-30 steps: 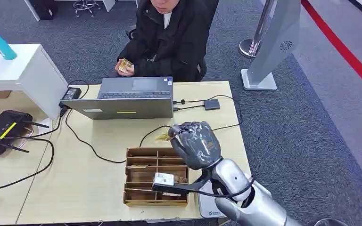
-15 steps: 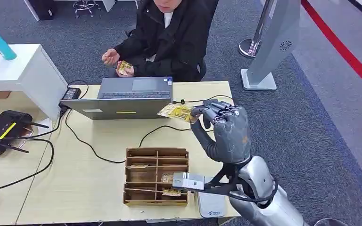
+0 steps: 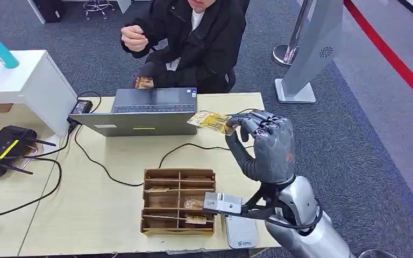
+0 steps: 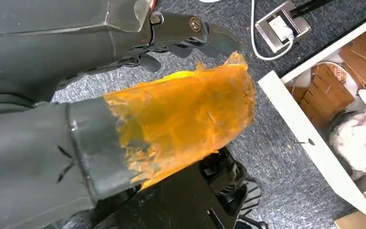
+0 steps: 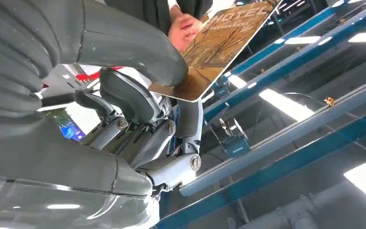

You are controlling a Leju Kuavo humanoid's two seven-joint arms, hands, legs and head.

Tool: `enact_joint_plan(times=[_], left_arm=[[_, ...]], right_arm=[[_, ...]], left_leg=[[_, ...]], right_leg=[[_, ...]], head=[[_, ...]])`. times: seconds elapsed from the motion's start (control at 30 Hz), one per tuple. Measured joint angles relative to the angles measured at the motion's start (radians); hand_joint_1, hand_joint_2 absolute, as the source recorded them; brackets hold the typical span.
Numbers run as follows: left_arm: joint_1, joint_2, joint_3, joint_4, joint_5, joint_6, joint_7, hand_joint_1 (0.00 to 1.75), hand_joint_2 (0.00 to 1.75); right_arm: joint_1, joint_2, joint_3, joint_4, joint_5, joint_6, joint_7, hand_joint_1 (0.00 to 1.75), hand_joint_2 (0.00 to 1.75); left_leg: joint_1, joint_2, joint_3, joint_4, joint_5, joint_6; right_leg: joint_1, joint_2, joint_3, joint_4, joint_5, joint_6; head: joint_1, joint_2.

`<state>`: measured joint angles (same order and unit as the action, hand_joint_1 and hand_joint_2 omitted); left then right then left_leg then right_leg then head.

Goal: Pass the card to the sensor for recognition and then transmit it.

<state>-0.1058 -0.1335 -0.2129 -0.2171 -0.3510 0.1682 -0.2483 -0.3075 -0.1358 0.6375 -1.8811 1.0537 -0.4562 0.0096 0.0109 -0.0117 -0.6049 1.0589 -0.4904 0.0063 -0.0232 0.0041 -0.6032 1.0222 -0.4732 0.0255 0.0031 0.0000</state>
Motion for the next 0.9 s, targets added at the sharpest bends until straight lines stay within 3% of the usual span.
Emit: enact_joint_plan(times=[0.17,0.37,0.63,0.9], left_arm=[[0.0,0.0,0.0,0.0,0.0,0.001,-0.002,0.0,0.0],[0.0,0.002,0.008,0.0,-0.009,0.002,-0.002,0.0,0.0],[-0.001,0.007,0.008,-0.003,-0.033,-0.012,0.021,0.0,0.0],[-0.006,0.009,0.008,-0.01,-0.055,-0.031,0.04,0.0,0.0]], right_arm=[[-0.013,0.0,-0.022,0.003,0.0,-0.028,-0.008,1.75,1.75],[-0.082,0.002,-0.051,0.055,-0.002,0.0,0.008,1.75,1.75],[-0.222,0.026,-0.055,0.216,0.035,0.163,0.086,1.75,1.75],[-0.34,0.062,-0.037,0.363,0.004,0.306,0.116,1.75,1.75]], left_leg=[[0.0,0.0,0.0,0.0,0.0,0.0],[0.0,0.0,0.0,0.0,0.0,0.0],[0.0,0.0,0.0,0.0,0.001,0.0],[0.0,0.0,0.0,0.0,0.001,0.0]], right_leg=[[0.0,0.0,0.0,0.0,0.0,0.0],[0.0,0.0,0.001,0.0,0.001,0.0],[0.0,0.0,0.001,0.001,0.001,0.0],[0.0,0.0,0.0,0.001,0.001,0.0]], head=[[0.0,0.0],[0.0,0.0],[0.0,0.0],[0.0,0.0]])
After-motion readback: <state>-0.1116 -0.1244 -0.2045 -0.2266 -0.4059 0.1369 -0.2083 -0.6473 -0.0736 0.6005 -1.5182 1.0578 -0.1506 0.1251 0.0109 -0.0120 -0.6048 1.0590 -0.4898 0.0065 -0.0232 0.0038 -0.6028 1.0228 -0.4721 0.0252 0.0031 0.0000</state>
